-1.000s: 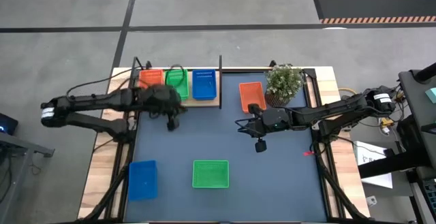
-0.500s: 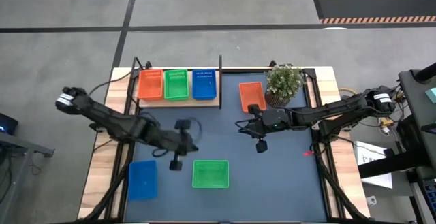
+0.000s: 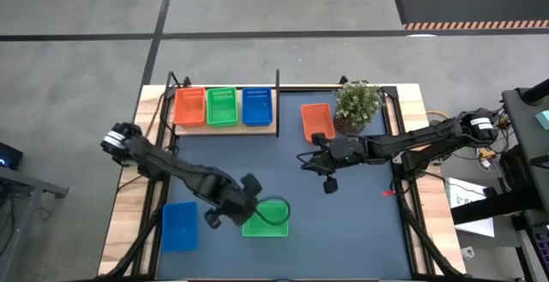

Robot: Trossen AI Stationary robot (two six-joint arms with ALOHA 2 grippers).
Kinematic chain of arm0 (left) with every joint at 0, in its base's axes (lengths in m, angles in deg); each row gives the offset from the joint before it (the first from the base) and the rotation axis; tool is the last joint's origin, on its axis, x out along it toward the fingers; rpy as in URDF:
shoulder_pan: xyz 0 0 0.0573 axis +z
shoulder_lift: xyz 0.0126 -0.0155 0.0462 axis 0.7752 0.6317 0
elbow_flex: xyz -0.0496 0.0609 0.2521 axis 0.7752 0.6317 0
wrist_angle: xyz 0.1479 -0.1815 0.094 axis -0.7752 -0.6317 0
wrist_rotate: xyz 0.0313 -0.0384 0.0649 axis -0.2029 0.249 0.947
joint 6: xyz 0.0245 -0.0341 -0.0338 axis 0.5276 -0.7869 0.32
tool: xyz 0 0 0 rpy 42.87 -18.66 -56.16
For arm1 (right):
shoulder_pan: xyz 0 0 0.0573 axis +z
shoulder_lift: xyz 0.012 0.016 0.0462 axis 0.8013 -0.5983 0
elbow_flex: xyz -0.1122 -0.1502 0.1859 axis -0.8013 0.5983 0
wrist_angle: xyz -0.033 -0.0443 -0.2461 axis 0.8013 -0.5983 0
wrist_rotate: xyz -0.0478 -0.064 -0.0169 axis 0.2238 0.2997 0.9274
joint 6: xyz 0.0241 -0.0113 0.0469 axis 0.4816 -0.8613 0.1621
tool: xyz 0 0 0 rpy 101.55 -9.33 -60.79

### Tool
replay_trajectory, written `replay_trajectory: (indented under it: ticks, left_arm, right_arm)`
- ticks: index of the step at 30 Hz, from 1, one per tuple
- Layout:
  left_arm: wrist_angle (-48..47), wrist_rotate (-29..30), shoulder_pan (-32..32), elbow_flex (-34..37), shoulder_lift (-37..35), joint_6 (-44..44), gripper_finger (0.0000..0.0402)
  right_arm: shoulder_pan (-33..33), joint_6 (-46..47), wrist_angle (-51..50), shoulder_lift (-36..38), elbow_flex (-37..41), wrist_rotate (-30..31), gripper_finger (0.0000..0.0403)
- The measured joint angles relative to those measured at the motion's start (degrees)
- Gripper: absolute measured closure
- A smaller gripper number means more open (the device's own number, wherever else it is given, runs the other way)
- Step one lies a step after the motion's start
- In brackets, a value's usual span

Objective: Stack baskets on shelf by color
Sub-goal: Stack the green bin on top of the stacked green bins on the shelf

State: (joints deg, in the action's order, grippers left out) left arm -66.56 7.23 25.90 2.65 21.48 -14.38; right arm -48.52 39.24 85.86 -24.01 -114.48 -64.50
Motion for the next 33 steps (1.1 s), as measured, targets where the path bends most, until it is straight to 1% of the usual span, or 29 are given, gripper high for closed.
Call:
replay_trajectory:
  ticks: [2, 5, 8, 10, 14, 19, 22, 26, 30, 33]
  left_arm:
    - [-2.0, -0.2, -0.4, 0.0, 1.7, 4.2, 0.0379]
    - [-4.9, -0.2, -0.4, 0.0, 3.7, 6.8, 0.0343]
    - [-4.1, 0.8, -0.3, 0.1, 4.9, 7.6, 0.0302]
    - [-3.6, 1.0, -0.3, 0.2, 5.1, 9.6, 0.0278]
    - [-0.4, 1.0, -0.6, 1.5, 5.1, 13.1, 0.0247]
    - [4.6, -0.4, -0.8, 3.8, 5.1, 17.7, 0.0242]
    - [9.5, -0.8, -0.8, 5.7, 5.1, 20.1, 0.0242]
    - [14.2, -3.5, -0.7, 9.0, 5.1, 20.5, 0.0242]
    - [19.0, -3.6, -0.7, 11.5, 5.0, 20.5, 0.0243]
    - [20.0, -3.6, -0.6, 11.9, 5.0, 20.5, 0.0259]
  right_arm:
    - [0.0, 0.5, 0.0, 0.0, 0.0, -0.3, 0.0394]
    - [0.0, 1.0, 0.0, 0.0, 0.0, -0.3, 0.0394]
    - [0.0, 1.2, -0.1, 0.0, 0.0, -0.3, 0.0394]
    - [0.0, 1.3, -0.1, 0.0, 0.0, -0.3, 0.0394]
    - [0.0, 1.3, -0.5, 0.0, 0.0, -0.3, 0.0394]
    - [0.0, 1.3, -0.5, 0.0, 0.1, -0.3, 0.0394]
    - [0.0, 1.3, -0.5, 0.0, 0.2, -0.3, 0.0394]
    - [0.0, 1.3, -0.5, 0.0, 0.2, -0.3, 0.0394]
    - [0.0, 1.3, -0.5, 0.0, 0.2, -0.3, 0.0394]
    - [0.0, 1.3, -0.5, 0.0, 0.2, -0.3, 0.0394]
